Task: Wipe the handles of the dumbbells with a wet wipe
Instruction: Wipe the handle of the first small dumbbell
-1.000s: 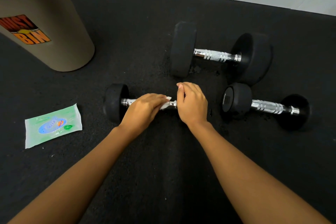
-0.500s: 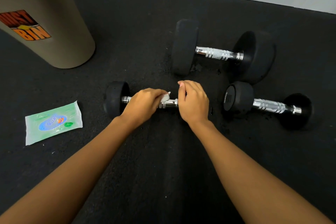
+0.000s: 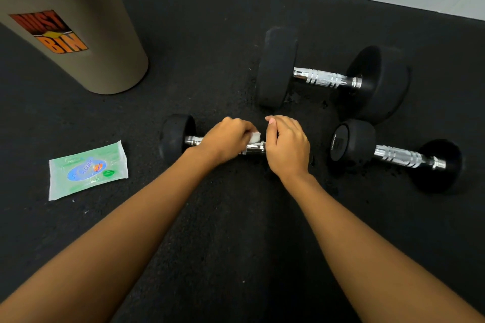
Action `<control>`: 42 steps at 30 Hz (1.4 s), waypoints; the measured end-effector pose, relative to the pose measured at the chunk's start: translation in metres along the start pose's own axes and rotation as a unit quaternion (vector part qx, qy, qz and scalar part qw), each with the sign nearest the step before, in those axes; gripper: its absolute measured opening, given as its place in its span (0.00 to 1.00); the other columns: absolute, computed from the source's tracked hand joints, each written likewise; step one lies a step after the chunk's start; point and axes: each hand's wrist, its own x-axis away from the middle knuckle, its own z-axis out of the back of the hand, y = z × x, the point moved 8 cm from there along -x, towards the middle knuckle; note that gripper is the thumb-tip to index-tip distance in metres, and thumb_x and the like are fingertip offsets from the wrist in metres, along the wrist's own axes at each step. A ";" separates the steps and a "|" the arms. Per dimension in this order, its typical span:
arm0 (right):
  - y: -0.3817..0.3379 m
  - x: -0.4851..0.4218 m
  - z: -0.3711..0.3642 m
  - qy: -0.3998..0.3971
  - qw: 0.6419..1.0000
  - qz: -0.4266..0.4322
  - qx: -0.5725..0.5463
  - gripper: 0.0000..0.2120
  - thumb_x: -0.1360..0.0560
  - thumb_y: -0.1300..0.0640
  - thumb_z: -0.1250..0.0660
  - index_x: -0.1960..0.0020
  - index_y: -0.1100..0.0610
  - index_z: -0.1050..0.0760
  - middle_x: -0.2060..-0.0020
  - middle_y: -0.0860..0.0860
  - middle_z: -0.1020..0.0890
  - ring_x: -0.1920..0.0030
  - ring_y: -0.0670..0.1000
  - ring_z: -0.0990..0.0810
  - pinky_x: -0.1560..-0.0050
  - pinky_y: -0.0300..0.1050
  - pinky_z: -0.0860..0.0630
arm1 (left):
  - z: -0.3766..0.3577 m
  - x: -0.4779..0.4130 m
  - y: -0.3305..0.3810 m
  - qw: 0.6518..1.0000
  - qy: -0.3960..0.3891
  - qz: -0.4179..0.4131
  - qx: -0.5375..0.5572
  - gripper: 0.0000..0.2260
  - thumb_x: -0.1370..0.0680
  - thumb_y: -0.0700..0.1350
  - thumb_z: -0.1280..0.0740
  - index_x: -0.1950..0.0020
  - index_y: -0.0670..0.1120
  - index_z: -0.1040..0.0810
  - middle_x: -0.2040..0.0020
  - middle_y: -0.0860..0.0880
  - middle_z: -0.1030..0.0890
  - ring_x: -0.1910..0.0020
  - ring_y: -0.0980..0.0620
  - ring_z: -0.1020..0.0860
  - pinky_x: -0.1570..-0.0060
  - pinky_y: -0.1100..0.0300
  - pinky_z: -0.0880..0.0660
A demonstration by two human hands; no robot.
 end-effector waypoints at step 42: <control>0.003 -0.001 0.002 0.021 0.998 -0.018 -0.058 0.28 0.25 0.50 0.58 0.48 0.59 0.20 0.49 0.52 0.17 0.45 0.52 0.24 0.46 0.37 0.34 | -0.012 0.052 0.013 0.935 0.232 -0.259 -0.068 0.07 0.23 0.42 0.36 0.51 0.41 0.19 0.47 0.43 0.20 0.47 0.48 0.25 0.34 0.55 0.35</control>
